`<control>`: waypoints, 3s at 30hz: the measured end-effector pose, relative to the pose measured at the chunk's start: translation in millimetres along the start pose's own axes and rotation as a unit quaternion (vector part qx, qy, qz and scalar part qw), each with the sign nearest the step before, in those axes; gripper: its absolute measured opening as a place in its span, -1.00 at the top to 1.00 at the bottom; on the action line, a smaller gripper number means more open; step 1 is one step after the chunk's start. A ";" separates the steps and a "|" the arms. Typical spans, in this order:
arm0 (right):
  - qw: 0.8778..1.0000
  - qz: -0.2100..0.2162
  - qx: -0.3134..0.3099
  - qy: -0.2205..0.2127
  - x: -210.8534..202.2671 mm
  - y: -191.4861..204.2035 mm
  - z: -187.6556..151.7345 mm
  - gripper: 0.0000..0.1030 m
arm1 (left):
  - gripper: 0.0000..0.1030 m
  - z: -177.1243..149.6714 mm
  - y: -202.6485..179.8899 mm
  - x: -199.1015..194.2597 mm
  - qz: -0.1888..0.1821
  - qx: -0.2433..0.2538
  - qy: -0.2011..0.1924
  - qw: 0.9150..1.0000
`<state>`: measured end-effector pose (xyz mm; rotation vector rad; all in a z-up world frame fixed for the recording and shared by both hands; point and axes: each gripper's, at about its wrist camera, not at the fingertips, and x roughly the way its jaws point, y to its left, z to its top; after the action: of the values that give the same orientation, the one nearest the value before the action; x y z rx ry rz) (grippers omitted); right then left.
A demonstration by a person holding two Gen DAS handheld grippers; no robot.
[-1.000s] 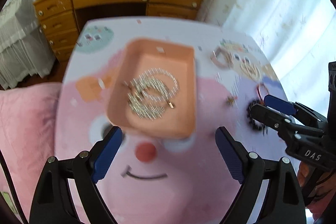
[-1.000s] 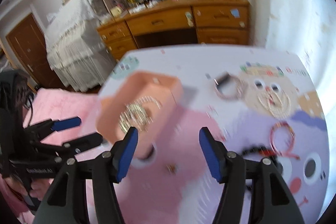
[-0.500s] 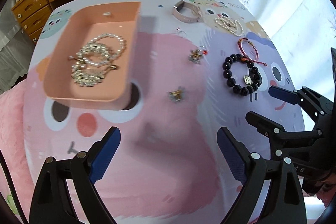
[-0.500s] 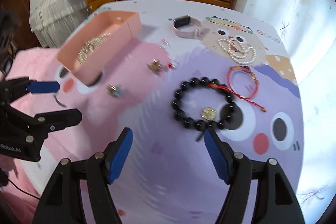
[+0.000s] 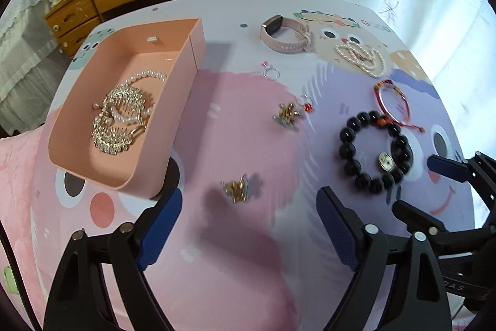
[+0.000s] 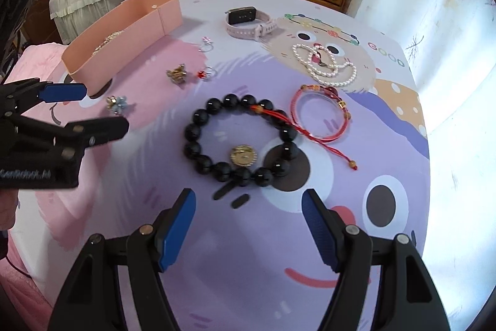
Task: Organize jewelry
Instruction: 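Move the left tool to a small gold brooch and grasp it, then grasp and lift the black bead bracelet with the right tool while the left holds the brooch, then lower the bracelet into the pink box with the right tool while the left drops the brooch in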
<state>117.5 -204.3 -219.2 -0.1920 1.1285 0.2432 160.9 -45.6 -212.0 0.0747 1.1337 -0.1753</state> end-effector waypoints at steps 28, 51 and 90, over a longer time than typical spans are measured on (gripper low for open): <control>0.998 0.041 0.046 -0.029 22.3 -36.7 21.8 0.60 | 0.64 0.0 -5.1 12.8 0.055 -0.048 -0.007 0.997; 0.990 0.100 0.065 -0.079 -21.1 -0.4 40.2 0.71 | 0.64 -9.4 25.1 -40.4 0.039 -0.062 -0.065 0.995; 0.949 0.195 0.014 -0.249 -89.0 154.6 146.6 0.71 | 0.64 27.0 193.1 -93.8 -0.004 -0.119 -0.156 0.981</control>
<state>164.0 -24.7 -81.7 0.1197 0.6557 0.5924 180.7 149.8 -121.3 -0.1662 0.8353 -0.0545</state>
